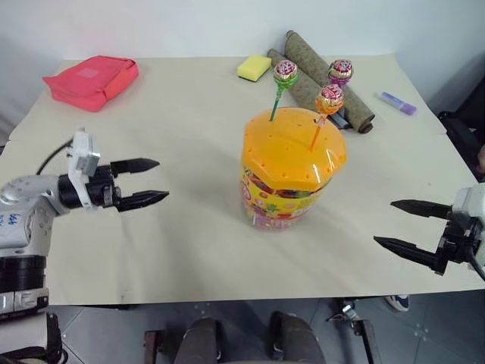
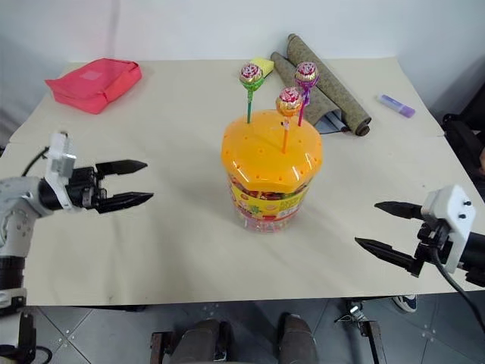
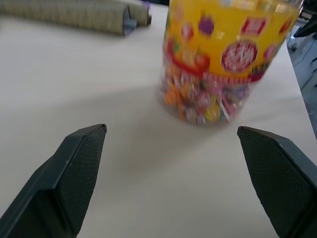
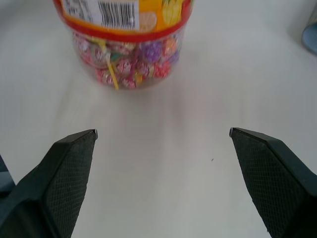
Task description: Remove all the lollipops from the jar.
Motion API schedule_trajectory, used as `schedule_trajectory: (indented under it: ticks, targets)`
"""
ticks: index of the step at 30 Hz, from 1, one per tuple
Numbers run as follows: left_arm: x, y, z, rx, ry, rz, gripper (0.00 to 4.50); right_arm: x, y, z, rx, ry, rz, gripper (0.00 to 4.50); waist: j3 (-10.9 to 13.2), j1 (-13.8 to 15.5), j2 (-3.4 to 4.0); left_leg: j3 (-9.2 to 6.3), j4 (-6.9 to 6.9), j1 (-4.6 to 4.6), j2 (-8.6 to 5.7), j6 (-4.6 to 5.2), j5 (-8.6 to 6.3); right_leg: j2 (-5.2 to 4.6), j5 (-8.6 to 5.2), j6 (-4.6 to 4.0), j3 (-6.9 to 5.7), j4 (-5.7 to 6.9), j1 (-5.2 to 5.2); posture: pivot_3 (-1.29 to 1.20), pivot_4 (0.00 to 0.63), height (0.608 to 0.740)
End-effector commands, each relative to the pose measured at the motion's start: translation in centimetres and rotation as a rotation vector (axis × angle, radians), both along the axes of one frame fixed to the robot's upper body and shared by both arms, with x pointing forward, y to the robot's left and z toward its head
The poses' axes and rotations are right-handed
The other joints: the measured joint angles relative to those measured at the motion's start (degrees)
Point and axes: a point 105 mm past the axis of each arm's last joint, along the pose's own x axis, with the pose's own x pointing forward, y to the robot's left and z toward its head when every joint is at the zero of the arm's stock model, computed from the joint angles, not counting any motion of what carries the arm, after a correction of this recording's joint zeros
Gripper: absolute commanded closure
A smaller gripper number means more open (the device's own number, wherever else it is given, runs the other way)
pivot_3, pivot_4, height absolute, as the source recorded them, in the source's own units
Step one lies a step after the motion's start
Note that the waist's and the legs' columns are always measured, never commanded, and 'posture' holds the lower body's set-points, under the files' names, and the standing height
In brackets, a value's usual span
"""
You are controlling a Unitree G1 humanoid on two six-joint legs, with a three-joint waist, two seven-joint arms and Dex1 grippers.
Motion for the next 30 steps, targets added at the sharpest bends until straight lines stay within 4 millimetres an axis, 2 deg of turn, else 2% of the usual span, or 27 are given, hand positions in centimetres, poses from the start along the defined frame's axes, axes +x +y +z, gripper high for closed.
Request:
schedule_trajectory:
  ticks: [1, 6, 10, 15, 22, 29, 30]
  targets:
    - [-0.3, -1.4, 2.5, 0.021, -0.087, -0.085, 0.0, -0.1, 1.0, 2.5, 0.038, -0.081, 0.032, 0.02, 0.0, 0.0, 0.0, 0.01, 0.01, 0.01, -0.02, 0.0, 0.0, -0.01, 0.0, 0.0, 0.02, 0.02, 0.0, 0.0, 0.15, 0.74]
    - [0.3, -4.6, 5.3, -0.009, -0.174, -0.2, 0.0, -0.3, 2.1, 3.7, 0.064, -0.129, 0.049, 0.02, -0.01, 0.18, -0.03, -0.01, 0.07, 0.0, -0.03, 0.0, 0.0, -0.01, 0.0, 0.0, 0.0, 0.04, 0.01, 0.0, 0.15, 0.74]
    - [-0.2, -7.5, 7.5, -0.078, -0.224, -0.37, 0.0, -0.7, 2.6, 4.9, 0.09, -0.16, 0.057, 0.02, -0.02, 0.08, -0.03, 0.01, 0.12, -0.01, -0.04, 0.02, -0.01, -0.01, 0.0, 0.0, 0.02, 0.06, 0.01, 0.0, 0.15, 0.74]
    - [1.0, -11.5, 10.1, -0.135, -0.259, -0.508, 0.0, -0.8, 3.1, 5.7, 0.117, -0.203, 0.051, 0.02, -0.02, 0.16, -0.06, -0.09, 0.43, -0.2, -0.03, 0.09, -0.04, 0.0, 0.0, 0.01, -0.04, 0.13, -0.01, 0.0, 0.15, 0.74]
    - [1.9, -15.7, 10.5, -0.113, -0.214, -0.644, 0.0, -1.3, 3.4, 5.7, 0.138, -0.229, 0.028, 0.02, -0.02, 0.09, -0.06, -0.25, 0.76, -0.5, -0.03, 0.22, -0.12, -0.01, 0.03, 0.06, -0.2, 0.14, -0.06, 0.0, 0.15, 0.74]
    - [2.7, -17.3, 10.0, -0.071, -0.184, -0.651, 0.0, -1.5, 3.6, 6.9, 0.192, -0.282, 0.011, 0.02, -0.02, 0.05, -0.06, -0.28, 0.76, -0.52, -0.03, 0.23, -0.13, -0.01, 0.03, 0.06, -0.21, 0.13, -0.07, 0.0, 0.15, 0.74]
    - [3.0, -17.7, 10.4, -0.101, -0.19, -0.636, 0.19, -1.5, 3.6, 7.2, 0.21, -0.292, 0.012, 0.0, -0.01, 0.06, -0.06, -0.29, 0.76, -0.53, -0.03, 0.23, -0.13, -0.01, 0.03, 0.06, -0.22, 0.13, -0.07, 0.0, 0.15, 0.74]
